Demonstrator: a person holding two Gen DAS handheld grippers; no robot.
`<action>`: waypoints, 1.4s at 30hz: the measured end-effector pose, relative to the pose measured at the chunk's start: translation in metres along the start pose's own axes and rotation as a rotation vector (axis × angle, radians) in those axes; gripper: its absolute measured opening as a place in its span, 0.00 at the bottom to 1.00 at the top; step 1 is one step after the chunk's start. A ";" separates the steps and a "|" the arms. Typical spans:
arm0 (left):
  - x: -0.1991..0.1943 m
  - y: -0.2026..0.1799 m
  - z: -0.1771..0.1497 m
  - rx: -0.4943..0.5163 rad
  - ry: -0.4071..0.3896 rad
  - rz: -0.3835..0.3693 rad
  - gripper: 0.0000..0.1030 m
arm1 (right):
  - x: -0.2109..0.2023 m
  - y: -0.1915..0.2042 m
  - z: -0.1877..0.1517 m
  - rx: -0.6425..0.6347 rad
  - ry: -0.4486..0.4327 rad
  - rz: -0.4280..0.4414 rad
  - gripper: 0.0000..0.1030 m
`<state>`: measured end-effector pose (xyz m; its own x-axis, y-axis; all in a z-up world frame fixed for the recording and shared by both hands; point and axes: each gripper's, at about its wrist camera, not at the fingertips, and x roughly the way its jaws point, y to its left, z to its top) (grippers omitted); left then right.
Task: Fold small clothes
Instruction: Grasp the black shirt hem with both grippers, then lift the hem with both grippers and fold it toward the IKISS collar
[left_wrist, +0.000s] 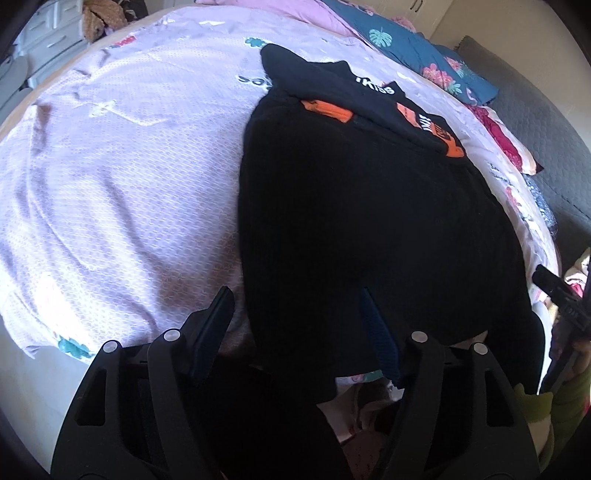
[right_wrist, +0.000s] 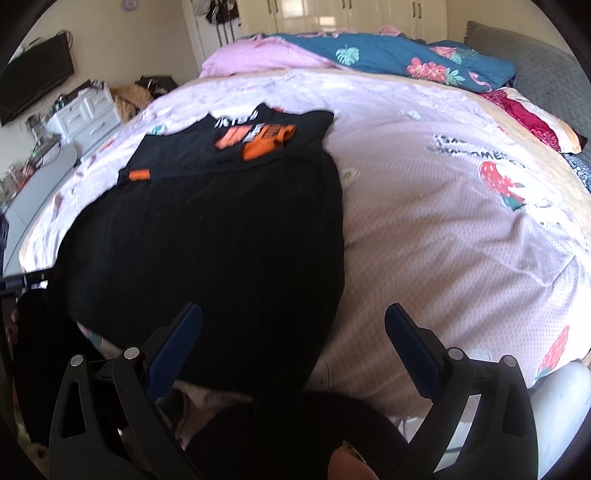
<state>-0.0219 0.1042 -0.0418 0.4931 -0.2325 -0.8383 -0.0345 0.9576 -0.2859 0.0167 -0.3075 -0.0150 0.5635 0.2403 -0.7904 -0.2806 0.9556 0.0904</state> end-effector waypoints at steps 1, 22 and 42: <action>0.003 -0.002 -0.001 0.006 0.013 -0.029 0.59 | 0.001 0.000 -0.002 -0.005 0.009 -0.003 0.96; -0.010 0.016 -0.003 -0.077 -0.044 -0.071 0.06 | -0.015 0.004 -0.011 -0.039 0.006 0.096 0.09; -0.071 0.015 0.050 -0.116 -0.288 -0.153 0.03 | -0.065 -0.022 0.067 0.119 -0.340 0.130 0.08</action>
<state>-0.0146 0.1439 0.0368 0.7251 -0.2982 -0.6207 -0.0321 0.8858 -0.4630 0.0385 -0.3324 0.0749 0.7600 0.3849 -0.5237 -0.2861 0.9216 0.2621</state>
